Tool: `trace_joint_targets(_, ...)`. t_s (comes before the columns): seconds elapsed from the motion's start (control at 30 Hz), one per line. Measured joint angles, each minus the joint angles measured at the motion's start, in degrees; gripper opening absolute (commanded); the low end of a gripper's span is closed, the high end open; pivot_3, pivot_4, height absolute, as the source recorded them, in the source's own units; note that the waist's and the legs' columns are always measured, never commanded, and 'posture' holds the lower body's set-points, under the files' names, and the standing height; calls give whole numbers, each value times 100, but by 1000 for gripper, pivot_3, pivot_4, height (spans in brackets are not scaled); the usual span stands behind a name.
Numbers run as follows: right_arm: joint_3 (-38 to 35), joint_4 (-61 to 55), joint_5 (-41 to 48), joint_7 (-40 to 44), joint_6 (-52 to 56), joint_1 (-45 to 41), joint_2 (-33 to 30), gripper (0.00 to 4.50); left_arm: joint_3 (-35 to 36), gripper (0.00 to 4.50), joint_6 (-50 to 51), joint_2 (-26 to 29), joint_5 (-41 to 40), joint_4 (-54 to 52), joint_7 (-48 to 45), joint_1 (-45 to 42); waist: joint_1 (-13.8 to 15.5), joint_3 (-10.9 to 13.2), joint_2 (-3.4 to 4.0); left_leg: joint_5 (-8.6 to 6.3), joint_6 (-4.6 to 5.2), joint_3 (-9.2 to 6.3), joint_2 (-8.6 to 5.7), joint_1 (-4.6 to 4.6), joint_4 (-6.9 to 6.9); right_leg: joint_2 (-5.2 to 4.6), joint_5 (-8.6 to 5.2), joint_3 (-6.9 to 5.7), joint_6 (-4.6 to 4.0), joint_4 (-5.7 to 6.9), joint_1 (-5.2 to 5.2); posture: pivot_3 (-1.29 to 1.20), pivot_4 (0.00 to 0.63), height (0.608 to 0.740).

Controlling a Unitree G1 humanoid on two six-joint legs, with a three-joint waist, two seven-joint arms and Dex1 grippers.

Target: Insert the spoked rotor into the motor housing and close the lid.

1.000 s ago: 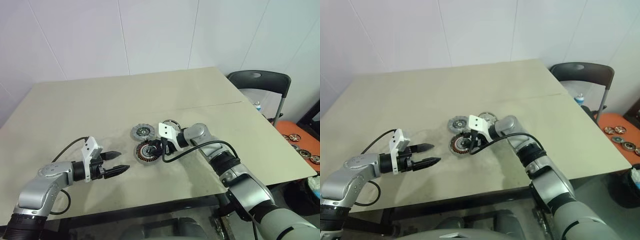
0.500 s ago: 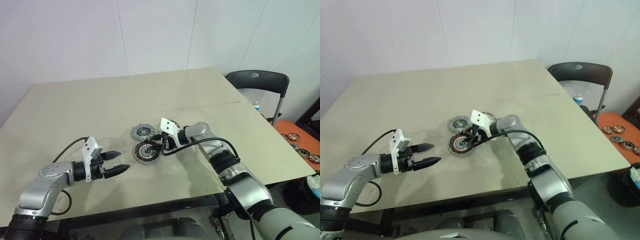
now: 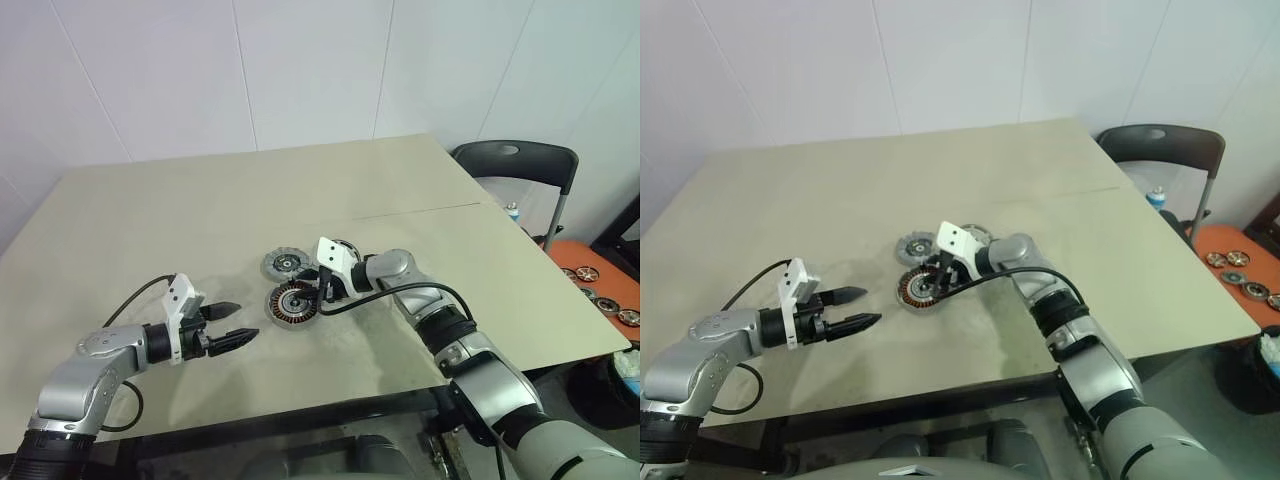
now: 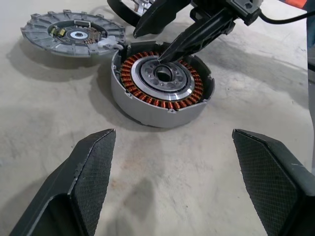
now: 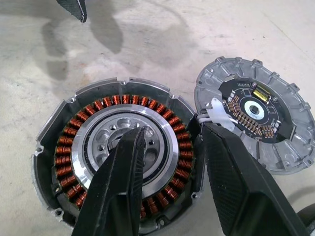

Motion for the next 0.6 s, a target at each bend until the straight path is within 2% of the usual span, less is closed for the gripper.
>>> trace_joint_targets(0.6,65,94,-146,-165,-159,0,239,1938,16,4030,25,-53,-18,10,141,26,2,0,0,0,0,0,0,0,0,0,0,0,0,0,0,0,0,740)
